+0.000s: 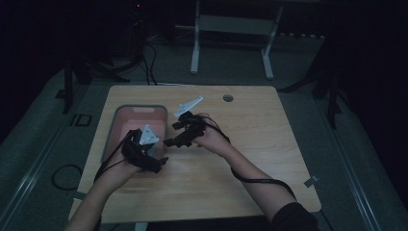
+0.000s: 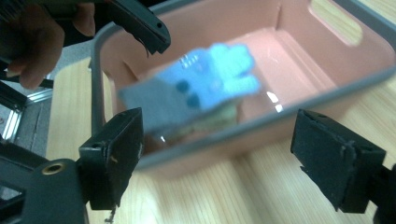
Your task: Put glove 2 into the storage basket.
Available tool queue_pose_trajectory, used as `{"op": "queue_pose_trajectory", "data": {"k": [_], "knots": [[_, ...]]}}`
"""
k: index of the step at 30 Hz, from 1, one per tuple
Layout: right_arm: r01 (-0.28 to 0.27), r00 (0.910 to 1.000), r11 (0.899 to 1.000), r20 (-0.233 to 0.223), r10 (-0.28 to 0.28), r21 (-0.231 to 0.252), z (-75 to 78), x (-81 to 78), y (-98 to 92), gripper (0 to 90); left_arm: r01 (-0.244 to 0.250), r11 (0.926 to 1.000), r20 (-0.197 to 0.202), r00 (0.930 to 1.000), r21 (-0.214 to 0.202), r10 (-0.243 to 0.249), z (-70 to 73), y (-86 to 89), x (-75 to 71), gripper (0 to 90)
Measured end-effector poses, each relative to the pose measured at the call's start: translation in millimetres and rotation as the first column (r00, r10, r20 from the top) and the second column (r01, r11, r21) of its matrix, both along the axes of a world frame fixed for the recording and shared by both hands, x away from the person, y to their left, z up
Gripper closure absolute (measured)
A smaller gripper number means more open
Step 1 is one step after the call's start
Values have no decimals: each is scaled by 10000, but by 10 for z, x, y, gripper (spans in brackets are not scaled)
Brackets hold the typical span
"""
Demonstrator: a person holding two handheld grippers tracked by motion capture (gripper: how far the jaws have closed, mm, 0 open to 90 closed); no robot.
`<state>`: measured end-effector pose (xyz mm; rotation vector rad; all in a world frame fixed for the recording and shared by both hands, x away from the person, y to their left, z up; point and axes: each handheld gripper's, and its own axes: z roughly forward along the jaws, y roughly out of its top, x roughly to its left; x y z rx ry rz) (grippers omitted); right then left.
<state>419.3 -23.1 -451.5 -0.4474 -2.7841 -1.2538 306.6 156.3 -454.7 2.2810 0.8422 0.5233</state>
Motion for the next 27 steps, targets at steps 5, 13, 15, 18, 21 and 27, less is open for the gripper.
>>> {"op": "queue_pose_trajectory", "data": {"k": [5,13,15,18,21,27], "knots": [[142,9999,9999,-93,-142,62,-40,0,-211,170,502,9986,90,9987,186,-504,-23,-199,-2,11],[567,9984,9984,43,-566,-80,-136,-79,-566,170,1307,9914,-39,9914,-114,-1308,-78,-517,-23,11],[670,9977,9977,-3,-670,-78,-168,-91,-647,169,1402,9899,-69,9901,-231,-1404,-90,-566,-23,11],[751,9972,9971,-32,-752,-106,-199,-104,-714,170,1555,9875,-60,9878,-265,-1558,-103,-615,-29,11],[874,9962,9961,10,-874,-134,-268,-134,-854,170,1877,9815,-96,9821,-377,-1882,-150,-735,-57,11],[1037,9946,9946,-45,-1038,-97,-380,-180,-1031,169,2257,9731,-317,9733,-469,-2272,-242,-876,-76,11]]}}
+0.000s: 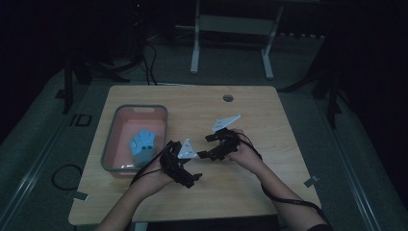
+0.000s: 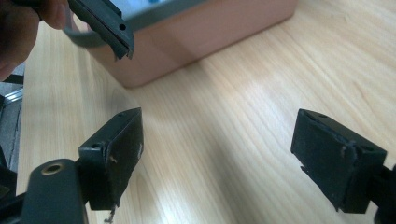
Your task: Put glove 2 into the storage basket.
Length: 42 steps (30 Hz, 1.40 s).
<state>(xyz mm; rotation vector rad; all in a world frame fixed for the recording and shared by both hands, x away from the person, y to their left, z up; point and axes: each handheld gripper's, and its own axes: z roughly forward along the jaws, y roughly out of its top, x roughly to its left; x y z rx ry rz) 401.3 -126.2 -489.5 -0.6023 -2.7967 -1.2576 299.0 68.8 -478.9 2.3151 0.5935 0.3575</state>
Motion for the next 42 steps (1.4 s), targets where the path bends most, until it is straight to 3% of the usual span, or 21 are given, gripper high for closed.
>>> {"op": "queue_pose_trajectory", "data": {"k": [6,19,23,27,33,42], "knots": [[229,9997,9997,-37,-229,-83,-129,-57,-172,167,403,9992,-140,9991,-58,-404,-105,-143,-21,11],[703,9973,9973,-223,-698,202,-337,-156,-494,152,1249,9921,-346,9915,-76,-1250,-269,-370,-70,11],[695,9973,9976,-249,-693,71,-421,-202,-587,152,1366,9903,-483,9893,-259,-1377,-334,-413,-86,11],[805,9966,9967,-158,-804,69,-480,-257,-669,152,1564,9877,-433,9867,-53,-1565,-399,-465,-109,11],[1082,9941,9941,-33,-1083,-60,-540,-340,-797,153,1763,9843,-492,9831,-87,-1765,-469,-543,-127,11],[1348,9908,9909,-103,-1348,-57,-635,-429,-998,153,2064,9779,-629,9761,-342,-2082,-633,-623,-150,11]]}}
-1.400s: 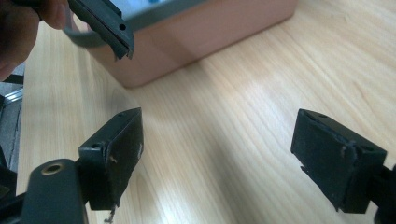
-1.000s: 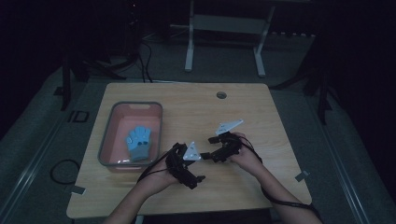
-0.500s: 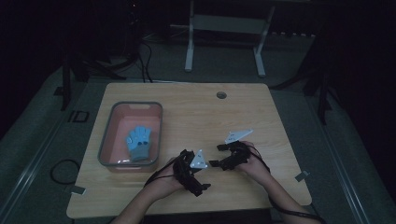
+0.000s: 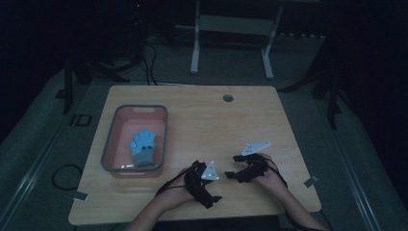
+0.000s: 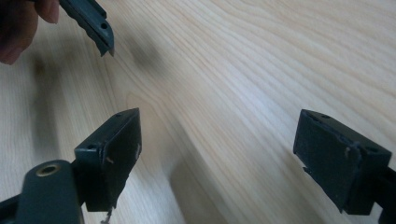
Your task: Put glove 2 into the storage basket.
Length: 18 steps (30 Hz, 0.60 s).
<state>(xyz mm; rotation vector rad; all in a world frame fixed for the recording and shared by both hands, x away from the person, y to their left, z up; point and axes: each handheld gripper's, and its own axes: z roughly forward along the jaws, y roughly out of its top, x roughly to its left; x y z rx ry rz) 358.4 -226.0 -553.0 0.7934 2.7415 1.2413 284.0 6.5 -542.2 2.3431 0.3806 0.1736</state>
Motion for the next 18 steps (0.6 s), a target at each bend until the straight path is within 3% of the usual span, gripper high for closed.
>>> {"op": "queue_pose_trajectory", "data": {"k": [6,13,18], "knots": [[125,9996,9999,249,-123,-51,-14,-63,-111,153,-53,10000,162,9999,27,52,-62,13,-10,11],[375,9991,9993,218,-373,-84,-76,-124,-236,151,-58,10000,188,9998,28,58,-122,32,-28,11],[622,9974,9979,339,-628,201,-61,-150,-308,150,-138,9995,255,9996,-279,145,-128,46,-52,11]]}}
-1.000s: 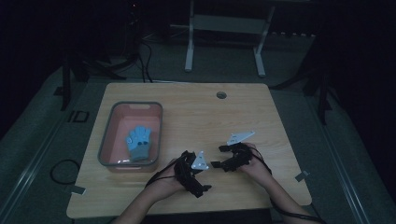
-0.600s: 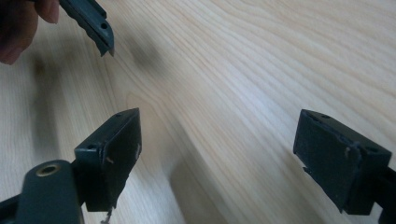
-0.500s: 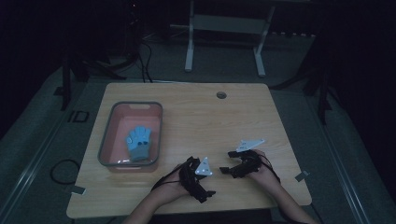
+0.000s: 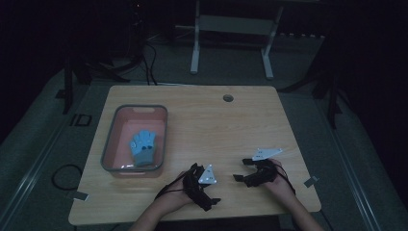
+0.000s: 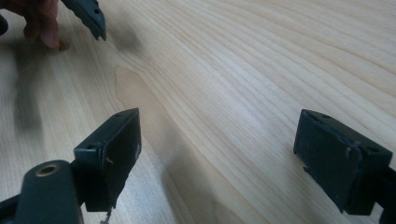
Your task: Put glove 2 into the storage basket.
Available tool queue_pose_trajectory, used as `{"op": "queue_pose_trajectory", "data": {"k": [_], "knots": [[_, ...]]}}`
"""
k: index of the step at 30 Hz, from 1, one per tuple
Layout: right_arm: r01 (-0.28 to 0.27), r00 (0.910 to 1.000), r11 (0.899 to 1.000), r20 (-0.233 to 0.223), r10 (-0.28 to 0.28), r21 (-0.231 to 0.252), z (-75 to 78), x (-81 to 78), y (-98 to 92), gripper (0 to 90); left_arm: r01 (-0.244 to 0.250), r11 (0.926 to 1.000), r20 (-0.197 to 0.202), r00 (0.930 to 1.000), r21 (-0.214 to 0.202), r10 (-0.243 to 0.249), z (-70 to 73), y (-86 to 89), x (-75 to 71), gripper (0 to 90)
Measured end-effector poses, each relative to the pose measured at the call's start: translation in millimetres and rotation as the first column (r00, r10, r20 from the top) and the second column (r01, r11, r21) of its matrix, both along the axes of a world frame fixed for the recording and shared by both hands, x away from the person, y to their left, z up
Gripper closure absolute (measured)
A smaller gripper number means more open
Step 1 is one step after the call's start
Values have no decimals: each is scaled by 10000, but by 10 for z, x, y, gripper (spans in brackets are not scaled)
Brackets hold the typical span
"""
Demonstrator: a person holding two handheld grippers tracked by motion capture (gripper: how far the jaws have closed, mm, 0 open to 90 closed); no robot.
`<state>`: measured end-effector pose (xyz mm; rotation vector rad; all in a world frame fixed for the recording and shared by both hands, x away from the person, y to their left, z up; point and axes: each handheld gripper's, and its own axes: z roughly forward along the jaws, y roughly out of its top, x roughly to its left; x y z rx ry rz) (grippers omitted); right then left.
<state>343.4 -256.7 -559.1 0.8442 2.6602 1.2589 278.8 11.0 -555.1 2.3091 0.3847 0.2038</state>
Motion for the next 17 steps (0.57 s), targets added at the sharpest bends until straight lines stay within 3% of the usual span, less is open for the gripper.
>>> {"op": "queue_pose_trajectory", "data": {"k": [11,17], "knots": [[96,9992,9999,378,-97,47,-21,-14,-36,150,-70,9990,278,9996,-449,83,-40,54,-50,11],[101,9991,9999,406,-104,72,-20,-11,-49,150,-111,9991,326,9994,-412,124,-47,54,-48,11]]}}
